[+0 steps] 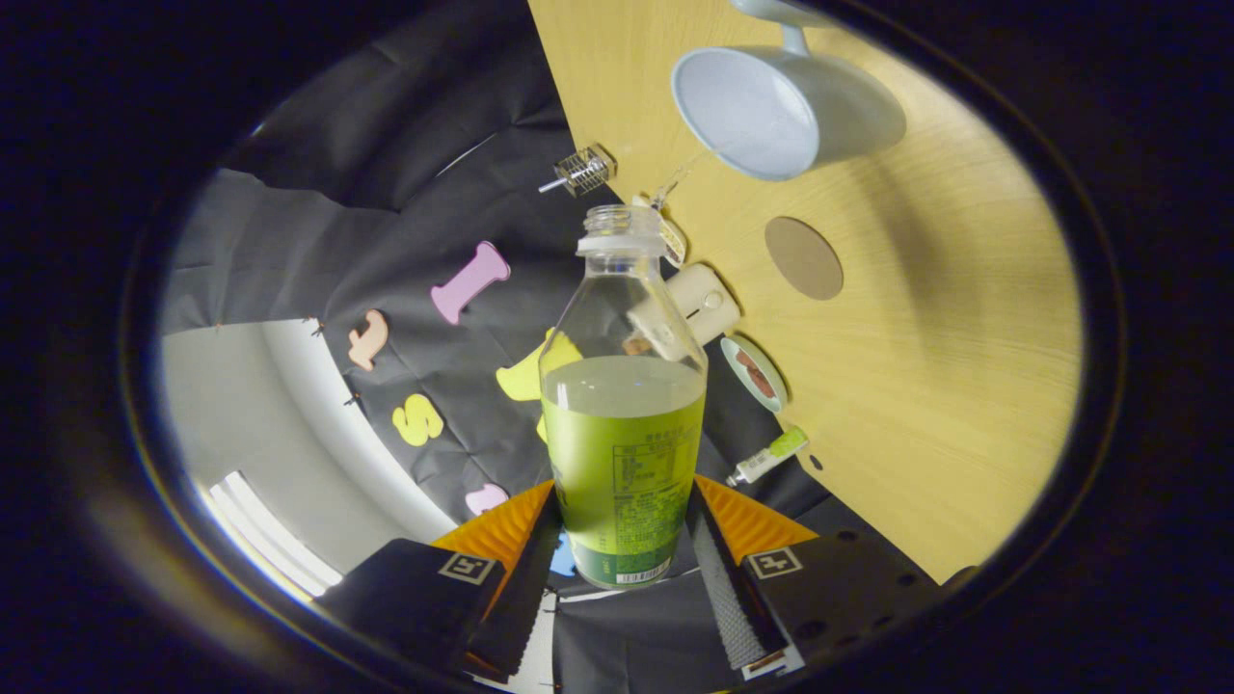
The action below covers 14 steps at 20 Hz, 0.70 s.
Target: Take the bottle from table, then pour the juice into the cup, finally place the bottle on the coaster
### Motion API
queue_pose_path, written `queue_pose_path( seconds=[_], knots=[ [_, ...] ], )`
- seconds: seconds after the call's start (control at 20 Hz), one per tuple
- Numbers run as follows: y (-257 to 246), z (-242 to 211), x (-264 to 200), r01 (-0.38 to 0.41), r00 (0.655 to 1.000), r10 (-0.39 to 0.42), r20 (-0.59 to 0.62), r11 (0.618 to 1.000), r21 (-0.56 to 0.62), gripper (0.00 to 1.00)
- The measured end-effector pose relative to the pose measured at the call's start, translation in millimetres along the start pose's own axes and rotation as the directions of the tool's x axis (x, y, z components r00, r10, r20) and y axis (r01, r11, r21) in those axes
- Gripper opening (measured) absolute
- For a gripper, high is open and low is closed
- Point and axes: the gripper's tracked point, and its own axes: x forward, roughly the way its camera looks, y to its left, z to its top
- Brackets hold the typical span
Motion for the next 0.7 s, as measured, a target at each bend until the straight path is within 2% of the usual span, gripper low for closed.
queue_pose_path(
  seconds=[0.7],
  knots=[
    [28,-5,-1,-0.054,0.999,0.053,0.010,0.997,0.050,0.79]
  ],
)
